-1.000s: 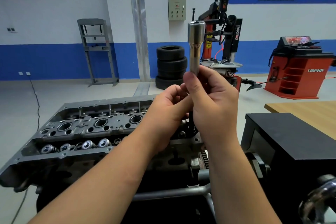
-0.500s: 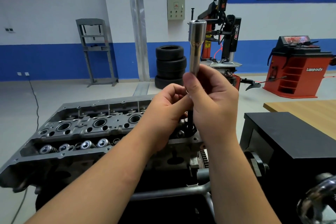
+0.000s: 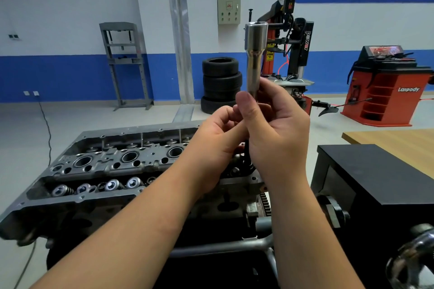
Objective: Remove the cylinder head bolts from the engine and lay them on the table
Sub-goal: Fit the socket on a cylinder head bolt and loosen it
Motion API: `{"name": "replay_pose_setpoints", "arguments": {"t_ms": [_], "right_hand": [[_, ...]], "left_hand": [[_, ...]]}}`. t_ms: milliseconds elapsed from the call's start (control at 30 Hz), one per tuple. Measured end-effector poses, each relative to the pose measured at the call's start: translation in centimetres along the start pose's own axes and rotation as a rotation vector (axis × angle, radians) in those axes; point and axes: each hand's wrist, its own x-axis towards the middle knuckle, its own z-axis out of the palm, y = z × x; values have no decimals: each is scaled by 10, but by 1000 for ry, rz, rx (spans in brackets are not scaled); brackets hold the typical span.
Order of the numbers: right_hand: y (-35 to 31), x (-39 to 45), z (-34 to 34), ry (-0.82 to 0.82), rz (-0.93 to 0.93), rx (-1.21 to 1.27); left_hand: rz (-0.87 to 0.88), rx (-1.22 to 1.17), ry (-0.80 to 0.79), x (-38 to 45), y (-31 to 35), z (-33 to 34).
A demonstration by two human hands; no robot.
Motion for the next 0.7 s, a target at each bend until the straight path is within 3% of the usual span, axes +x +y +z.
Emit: {"name": "replay_pose_setpoints", "arguments": {"t_ms": [367, 467, 700], "right_hand": [[1, 1, -3, -5, 36, 90], [-1, 0, 1, -26, -3, 18], [2, 1, -2, 38, 7, 52]], "left_hand": [[-35, 29, -31, -3, 4, 3], [0, 32, 0, -3, 4, 3], [11, 19, 8, -2, 2, 2]]}}
